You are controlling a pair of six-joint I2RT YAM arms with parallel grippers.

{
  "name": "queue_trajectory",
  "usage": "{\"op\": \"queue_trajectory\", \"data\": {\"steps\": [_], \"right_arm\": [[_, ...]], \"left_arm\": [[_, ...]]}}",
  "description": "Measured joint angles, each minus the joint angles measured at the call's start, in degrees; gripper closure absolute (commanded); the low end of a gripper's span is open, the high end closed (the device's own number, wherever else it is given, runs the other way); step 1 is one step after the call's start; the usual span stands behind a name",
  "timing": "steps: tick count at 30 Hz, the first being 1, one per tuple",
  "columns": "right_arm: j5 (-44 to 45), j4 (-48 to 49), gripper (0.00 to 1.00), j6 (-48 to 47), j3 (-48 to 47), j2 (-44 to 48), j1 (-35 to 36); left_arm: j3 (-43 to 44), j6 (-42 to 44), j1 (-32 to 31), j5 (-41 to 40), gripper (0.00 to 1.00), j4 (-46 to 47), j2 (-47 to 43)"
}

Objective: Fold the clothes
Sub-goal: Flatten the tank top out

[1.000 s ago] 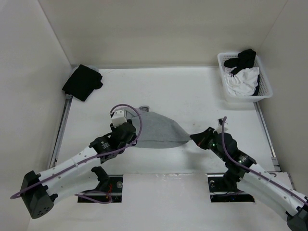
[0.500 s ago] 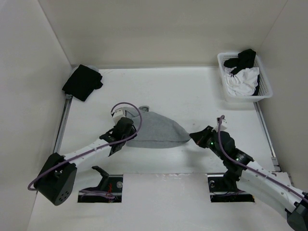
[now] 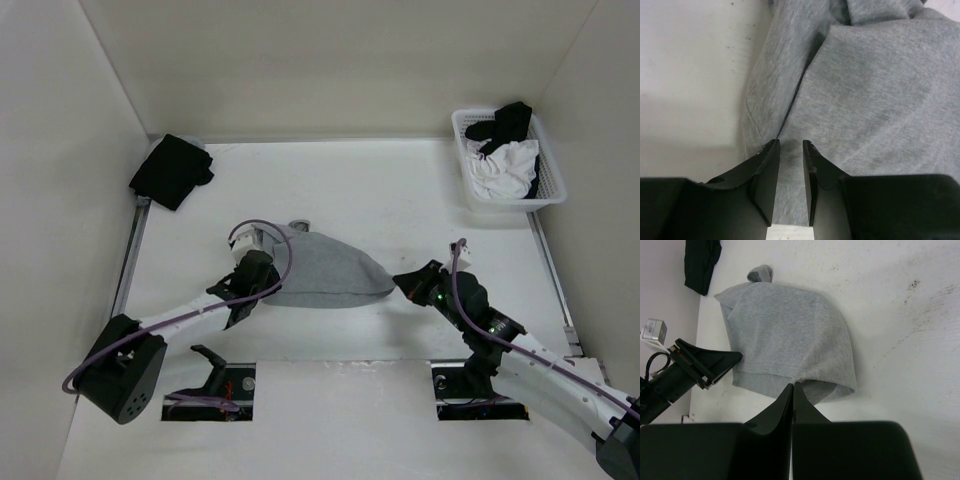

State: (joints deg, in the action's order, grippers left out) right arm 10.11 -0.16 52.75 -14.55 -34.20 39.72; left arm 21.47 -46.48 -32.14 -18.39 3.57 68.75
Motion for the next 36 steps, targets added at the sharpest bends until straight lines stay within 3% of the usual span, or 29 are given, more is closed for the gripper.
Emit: {"op": "queue_trajectory", "data": {"steps": [5, 16, 27, 32, 36], "right_arm": [[-0.02, 0.63, 1.0, -0.04, 0.0, 0.0, 0.0], [-0.02, 0.63, 1.0, -0.04, 0.0, 0.0, 0.0], [-0.02, 0.63, 1.0, -0.07, 0.0, 0.07, 0.0], [-0.02, 0.63, 1.0, -0.09, 0.0, 0.07, 0.0], [-0.02, 0.63, 1.0, -0.37, 0.0, 0.04, -0.02]], "left_arm": [[-3.3, -0.48, 0.0, 0.0, 0.73, -0.46, -5.64], [-4.48, -1.03, -0.31, 0.15, 0.75, -0.35, -5.9], [-4.68, -1.77, -1.01, 0.72, 0.81, -2.54, -7.39], [-4.68, -1.77, -0.9, 0.98, 0.9, -4.28, -8.33], [-4.68, -1.77, -0.92, 1.31, 0.92, -4.72, -8.33]]}}
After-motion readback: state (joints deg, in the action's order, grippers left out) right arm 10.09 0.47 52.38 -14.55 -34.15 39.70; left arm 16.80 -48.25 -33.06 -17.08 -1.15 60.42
